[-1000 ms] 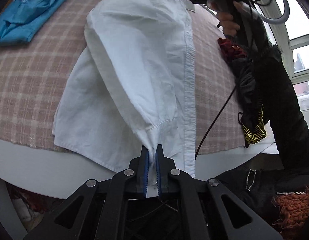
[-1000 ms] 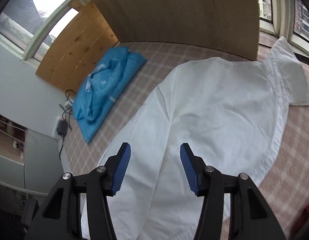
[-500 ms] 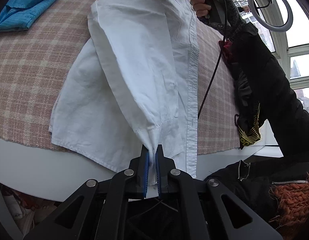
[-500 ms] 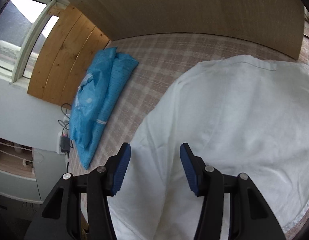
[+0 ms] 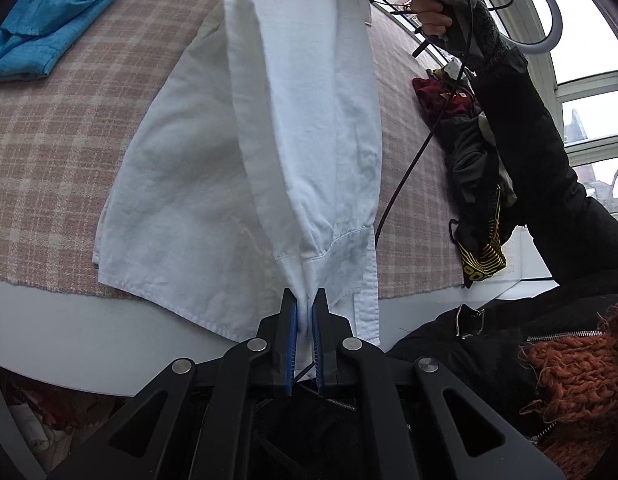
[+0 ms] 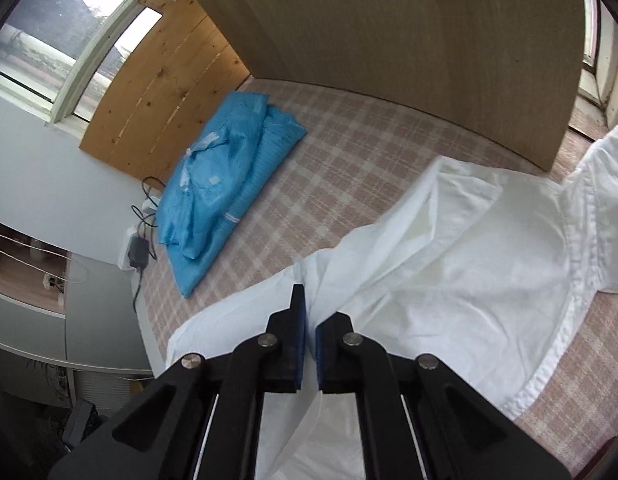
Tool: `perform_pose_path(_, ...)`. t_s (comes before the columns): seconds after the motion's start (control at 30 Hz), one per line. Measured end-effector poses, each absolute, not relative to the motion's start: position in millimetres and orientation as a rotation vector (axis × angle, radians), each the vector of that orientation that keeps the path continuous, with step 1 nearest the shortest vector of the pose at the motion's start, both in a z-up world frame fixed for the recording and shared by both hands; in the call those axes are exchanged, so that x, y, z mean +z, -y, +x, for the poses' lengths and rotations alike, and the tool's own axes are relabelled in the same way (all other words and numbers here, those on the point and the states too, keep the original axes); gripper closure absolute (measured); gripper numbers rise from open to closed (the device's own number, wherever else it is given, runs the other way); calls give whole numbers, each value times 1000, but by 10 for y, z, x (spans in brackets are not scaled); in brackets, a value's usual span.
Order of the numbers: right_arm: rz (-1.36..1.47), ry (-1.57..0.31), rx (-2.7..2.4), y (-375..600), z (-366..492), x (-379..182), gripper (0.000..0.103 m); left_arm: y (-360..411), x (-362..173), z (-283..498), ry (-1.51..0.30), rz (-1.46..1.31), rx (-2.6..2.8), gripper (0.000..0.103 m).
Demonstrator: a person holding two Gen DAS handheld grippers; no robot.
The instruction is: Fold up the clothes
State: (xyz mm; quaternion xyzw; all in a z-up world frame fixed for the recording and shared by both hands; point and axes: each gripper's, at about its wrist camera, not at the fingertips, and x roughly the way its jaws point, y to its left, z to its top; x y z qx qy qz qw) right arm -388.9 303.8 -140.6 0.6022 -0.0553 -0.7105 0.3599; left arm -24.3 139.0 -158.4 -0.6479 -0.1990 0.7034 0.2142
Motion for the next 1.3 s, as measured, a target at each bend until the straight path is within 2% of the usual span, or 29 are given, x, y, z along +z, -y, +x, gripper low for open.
perform_pose_path(0.23,1696,158,-1832,-3178,-3835,-1927,99,-1318,-1910,-194,589,-1889,1898,97)
perform_pose_path(0.47,1715,261,-1802,-3283,-3858,-2004,94,-1450,-1957,-180,497,-1923,1875,92)
perform_pose_path(0.5,1700,269,-1807,-3297,-3849,-1958,92,-1425,-1974,-182,486,-1936,1870,88)
perform_pose_path(0.57,1668,286,-1814,-3330,-3825,-1862,81,-1401,-1974,-158,451,-1954,1888,82)
perform_pose_path(0.67,1611,308,-1820,-3420,-3688,-1682,72,-1292,-1869,-110,391,-1970,1958,82)
perform_pose_path(0.77,1562,321,-1817,-3533,-3424,-1576,69,-1209,-1639,-56,297,-1960,2079,82)
perform_pose_path(0.93,1551,283,-1737,-3462,-2825,-1700,69,-1677,-1401,-117,158,-1814,2090,77)
perform_pose_path(1.07,1576,212,-1718,-3309,-2479,-1893,69,-2180,-1561,-280,104,-1811,2029,74)
perform_pose_path(1.3,1628,244,-1685,-3218,-2290,-2155,68,-2658,-1906,-405,-115,-1914,2046,61)
